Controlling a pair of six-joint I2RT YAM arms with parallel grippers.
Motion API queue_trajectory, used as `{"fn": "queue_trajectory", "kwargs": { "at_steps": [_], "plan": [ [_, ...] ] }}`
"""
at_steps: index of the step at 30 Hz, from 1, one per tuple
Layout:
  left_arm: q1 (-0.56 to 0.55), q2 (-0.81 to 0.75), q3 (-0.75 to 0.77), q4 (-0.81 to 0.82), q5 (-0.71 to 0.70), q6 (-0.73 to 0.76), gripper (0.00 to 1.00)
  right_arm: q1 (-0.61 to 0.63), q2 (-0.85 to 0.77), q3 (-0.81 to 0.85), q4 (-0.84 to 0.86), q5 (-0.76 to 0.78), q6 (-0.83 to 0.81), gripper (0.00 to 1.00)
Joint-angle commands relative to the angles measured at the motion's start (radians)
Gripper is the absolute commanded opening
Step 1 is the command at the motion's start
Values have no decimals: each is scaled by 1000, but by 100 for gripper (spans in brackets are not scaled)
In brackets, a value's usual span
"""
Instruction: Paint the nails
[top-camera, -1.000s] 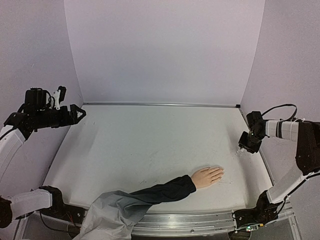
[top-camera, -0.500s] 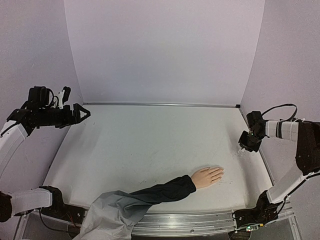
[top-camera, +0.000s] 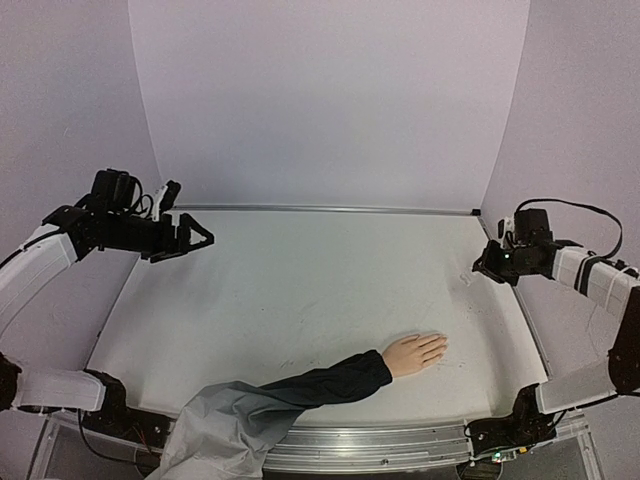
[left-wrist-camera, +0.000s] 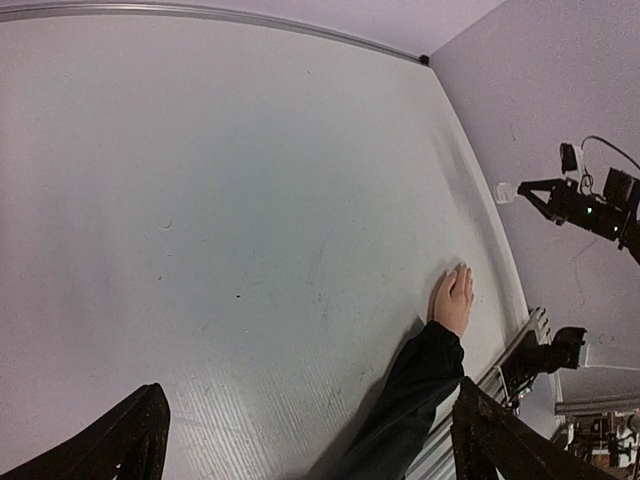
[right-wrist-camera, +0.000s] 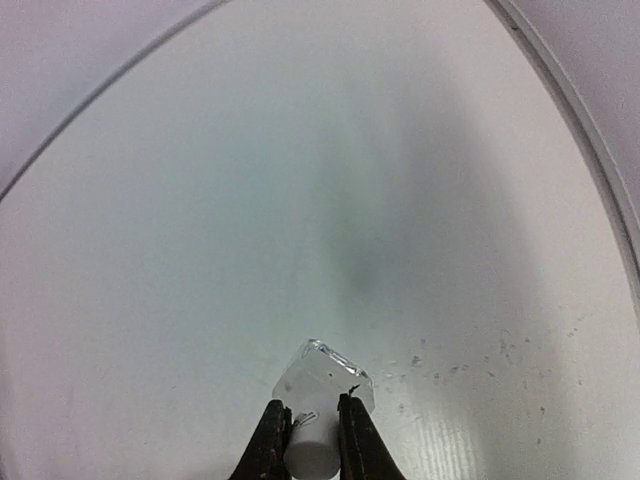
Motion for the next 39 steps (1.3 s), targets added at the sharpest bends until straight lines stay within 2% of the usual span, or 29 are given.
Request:
{"fn": "queue_trajectory", "kwargs": {
  "at_steps": [1,7,10,13,19,21,26,36,39],
  "plan": [
    [-140,40,58,94,-71,-17,100,22,-68,-32,99,-288,-44,0],
    [-337,100,17,306,-144,62,99,114,-135,-56,223,-496,39,0],
    [-416,172,44,361,-85,139,99,180,-108,-32,228,-550,44,0],
    [-477,275,107,366,-64,181,95,249,-70,-9,225,-567,47,0],
    [-530,432,198,373,-60,162,90,373,-28,22,237,-543,90,0],
    [-547,463,216,375,-2,167,89,403,-20,25,256,-545,110,0],
    [-598,543,264,374,123,178,76,469,19,38,322,-608,128,0],
    [-700,637,347,374,89,194,71,596,128,117,343,-594,154,0],
    [-707,654,353,375,93,197,62,622,143,133,369,-601,169,0]
  ]
}}
